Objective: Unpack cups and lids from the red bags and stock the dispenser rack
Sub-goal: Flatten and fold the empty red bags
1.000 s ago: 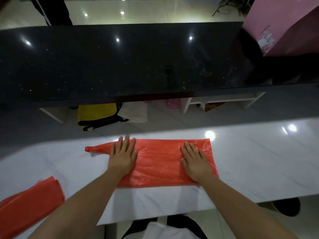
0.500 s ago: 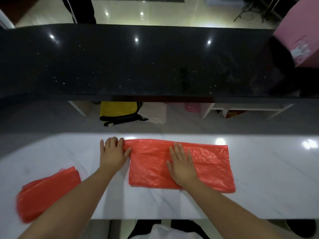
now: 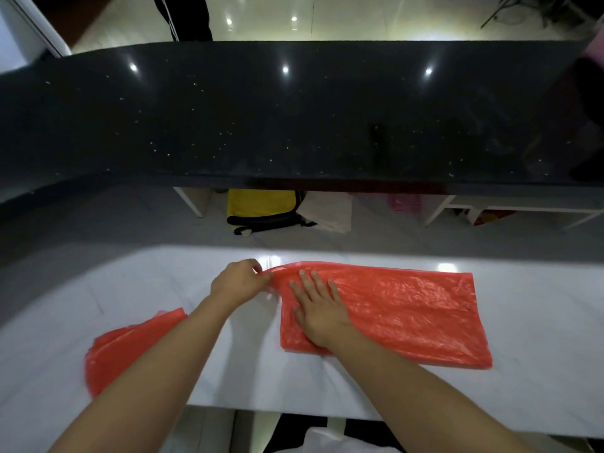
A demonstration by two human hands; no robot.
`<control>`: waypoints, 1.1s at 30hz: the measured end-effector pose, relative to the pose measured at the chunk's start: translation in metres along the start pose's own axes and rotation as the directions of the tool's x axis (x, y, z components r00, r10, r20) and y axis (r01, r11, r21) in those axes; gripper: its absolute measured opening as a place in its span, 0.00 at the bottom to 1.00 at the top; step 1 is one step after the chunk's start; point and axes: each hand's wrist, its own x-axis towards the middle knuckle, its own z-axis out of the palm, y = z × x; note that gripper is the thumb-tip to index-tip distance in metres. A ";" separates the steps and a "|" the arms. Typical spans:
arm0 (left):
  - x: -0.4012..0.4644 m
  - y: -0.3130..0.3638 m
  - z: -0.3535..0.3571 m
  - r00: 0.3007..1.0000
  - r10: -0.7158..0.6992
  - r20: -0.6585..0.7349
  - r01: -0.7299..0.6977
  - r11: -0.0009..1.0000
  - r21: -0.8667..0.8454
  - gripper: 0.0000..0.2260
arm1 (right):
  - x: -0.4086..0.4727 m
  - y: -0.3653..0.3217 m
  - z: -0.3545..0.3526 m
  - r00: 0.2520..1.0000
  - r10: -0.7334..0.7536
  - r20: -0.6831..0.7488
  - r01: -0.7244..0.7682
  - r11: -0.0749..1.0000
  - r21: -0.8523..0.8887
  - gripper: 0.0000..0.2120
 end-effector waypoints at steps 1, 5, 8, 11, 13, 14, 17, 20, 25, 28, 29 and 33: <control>0.000 -0.004 -0.006 1.000 -0.004 -0.006 0.003 0.992 -0.125 0.13 | 0.000 0.000 0.000 1.000 0.003 0.000 -0.003 1.000 -0.005 0.28; -0.010 -0.012 -0.009 0.999 -0.047 -0.019 0.015 0.630 -0.777 0.09 | 0.004 -0.002 -0.001 1.000 0.025 -0.002 -0.025 1.000 0.002 0.28; -0.022 -0.008 0.011 0.999 -0.037 -0.028 -0.009 0.432 -0.902 0.14 | 0.005 -0.002 -0.001 1.000 0.022 0.003 -0.023 1.000 0.009 0.29; -0.032 0.002 0.029 0.999 -0.038 -0.034 -0.014 0.441 -0.897 0.22 | 0.005 0.003 -0.002 1.000 0.006 0.003 -0.006 0.999 0.037 0.28; -0.037 0.005 0.038 0.997 -0.018 -0.078 -0.062 0.450 -0.891 0.25 | 0.004 0.006 -0.004 1.000 -0.008 0.006 0.008 0.998 0.057 0.28; -0.039 0.006 0.042 0.995 -0.004 -0.100 -0.086 0.467 -0.880 0.27 | 0.005 0.008 -0.005 1.000 -0.016 0.008 0.015 0.998 0.064 0.28; -0.046 0.002 0.051 0.995 0.047 -0.082 -0.094 0.399 -0.912 0.25 | 0.005 0.012 -0.008 0.999 -0.033 0.018 0.031 0.996 0.084 0.28; -0.054 -0.009 0.054 0.975 0.167 -0.147 -0.216 0.552 -0.805 0.25 | 0.005 0.016 -0.009 0.999 -0.047 0.021 0.045 0.994 0.095 0.28; -0.051 -0.040 0.060 0.909 0.392 -0.143 -0.416 0.830 -0.371 0.37 | 0.006 0.022 -0.007 0.997 -0.072 0.025 0.070 0.995 0.072 0.28; -0.050 -0.055 0.057 0.883 0.437 -0.169 -0.462 0.873 -0.158 0.35 | 0.006 0.025 -0.006 0.996 -0.082 0.030 0.080 0.995 0.067 0.28; -0.050 -0.062 0.058 0.886 0.430 -0.173 -0.444 0.895 -0.049 0.37 | 0.006 0.026 -0.006 0.996 -0.084 0.031 0.082 0.994 0.066 0.28; -0.053 -0.077 0.068 0.963 0.222 -0.154 -0.186 0.958 0.220 0.48 | 0.005 0.027 -0.005 0.996 -0.082 0.034 0.080 0.995 0.060 0.28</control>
